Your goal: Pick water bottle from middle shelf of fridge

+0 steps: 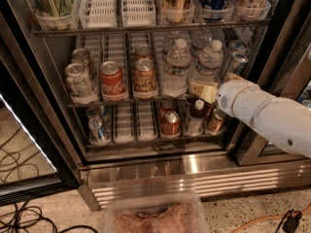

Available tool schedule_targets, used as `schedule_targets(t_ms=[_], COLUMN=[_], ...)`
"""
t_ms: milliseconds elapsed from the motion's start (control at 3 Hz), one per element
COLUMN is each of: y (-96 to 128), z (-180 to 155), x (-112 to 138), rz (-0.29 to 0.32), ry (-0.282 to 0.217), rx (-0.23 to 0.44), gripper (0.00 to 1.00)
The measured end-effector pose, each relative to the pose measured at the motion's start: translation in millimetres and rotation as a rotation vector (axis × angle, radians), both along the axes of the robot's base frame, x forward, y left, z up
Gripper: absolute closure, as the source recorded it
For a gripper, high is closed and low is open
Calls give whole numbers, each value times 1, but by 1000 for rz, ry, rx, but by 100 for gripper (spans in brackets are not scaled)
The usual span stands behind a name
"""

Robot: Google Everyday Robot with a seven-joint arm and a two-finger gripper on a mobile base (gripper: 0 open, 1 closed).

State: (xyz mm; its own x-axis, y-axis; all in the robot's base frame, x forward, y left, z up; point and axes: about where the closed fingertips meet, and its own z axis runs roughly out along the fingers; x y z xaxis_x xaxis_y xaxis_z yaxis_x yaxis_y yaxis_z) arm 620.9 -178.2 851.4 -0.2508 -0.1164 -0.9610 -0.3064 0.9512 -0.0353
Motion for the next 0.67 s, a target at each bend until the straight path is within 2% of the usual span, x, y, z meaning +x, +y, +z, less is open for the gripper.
schedule_targets(t_ms=[333,667], y=[2,2], z=[-11,-19], x=[-2,1], rz=[-23,-59], ry=[3,-16], rx=[9,17], gripper=[21,22])
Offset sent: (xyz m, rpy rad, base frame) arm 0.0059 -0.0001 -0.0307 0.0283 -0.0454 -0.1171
